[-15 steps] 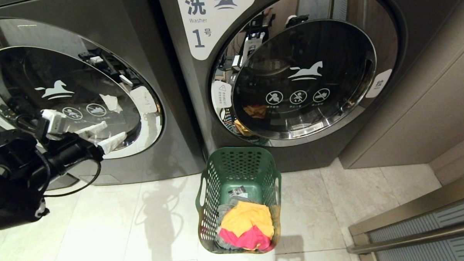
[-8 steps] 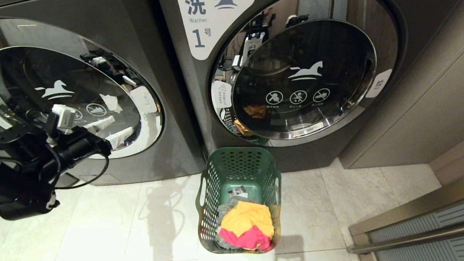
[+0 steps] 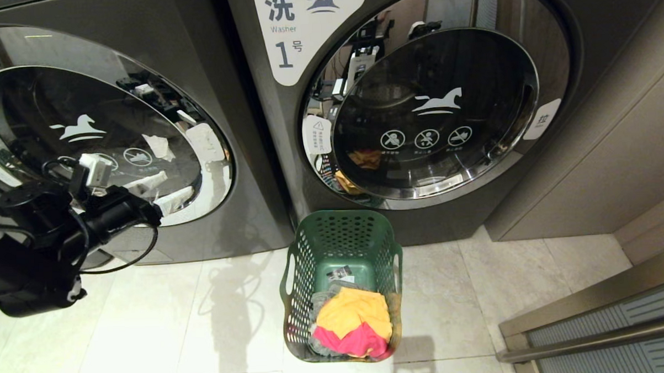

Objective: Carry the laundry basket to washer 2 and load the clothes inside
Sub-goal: Open the lid of the washing machine

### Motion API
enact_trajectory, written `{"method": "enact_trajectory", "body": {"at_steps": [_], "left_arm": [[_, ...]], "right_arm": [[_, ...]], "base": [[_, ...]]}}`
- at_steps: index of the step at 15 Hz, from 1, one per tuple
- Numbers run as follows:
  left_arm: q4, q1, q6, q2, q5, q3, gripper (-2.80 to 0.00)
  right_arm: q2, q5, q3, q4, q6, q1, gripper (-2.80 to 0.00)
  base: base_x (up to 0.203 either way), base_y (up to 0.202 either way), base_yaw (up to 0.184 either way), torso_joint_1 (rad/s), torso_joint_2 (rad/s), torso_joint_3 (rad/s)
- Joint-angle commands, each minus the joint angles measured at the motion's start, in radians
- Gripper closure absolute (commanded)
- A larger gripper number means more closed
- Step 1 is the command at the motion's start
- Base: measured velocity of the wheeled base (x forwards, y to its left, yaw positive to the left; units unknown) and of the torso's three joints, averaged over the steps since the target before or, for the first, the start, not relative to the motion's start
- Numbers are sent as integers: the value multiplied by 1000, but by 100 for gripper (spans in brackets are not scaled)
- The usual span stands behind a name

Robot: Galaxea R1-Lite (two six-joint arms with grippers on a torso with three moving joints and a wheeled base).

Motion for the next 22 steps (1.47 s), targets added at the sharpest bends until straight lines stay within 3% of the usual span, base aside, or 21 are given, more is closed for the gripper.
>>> {"method": "enact_trajectory", "body": {"at_steps": [1, 19, 22], "left_arm": [[-9, 0, 1, -12, -4, 12, -280], [-10, -29, -7, -66, -7, 65, -280], [-19, -37, -94, -106, -5, 100, -280]], "right_arm": [[1, 0, 0, 1, -1, 0, 0], [1, 0, 0, 1, -1, 0, 0], [1, 0, 0, 1, -1, 0, 0]], "base": [[0, 0, 0, 0, 0, 0], [0, 0, 0, 0, 0, 0], [0, 0, 0, 0, 0, 0]]}}
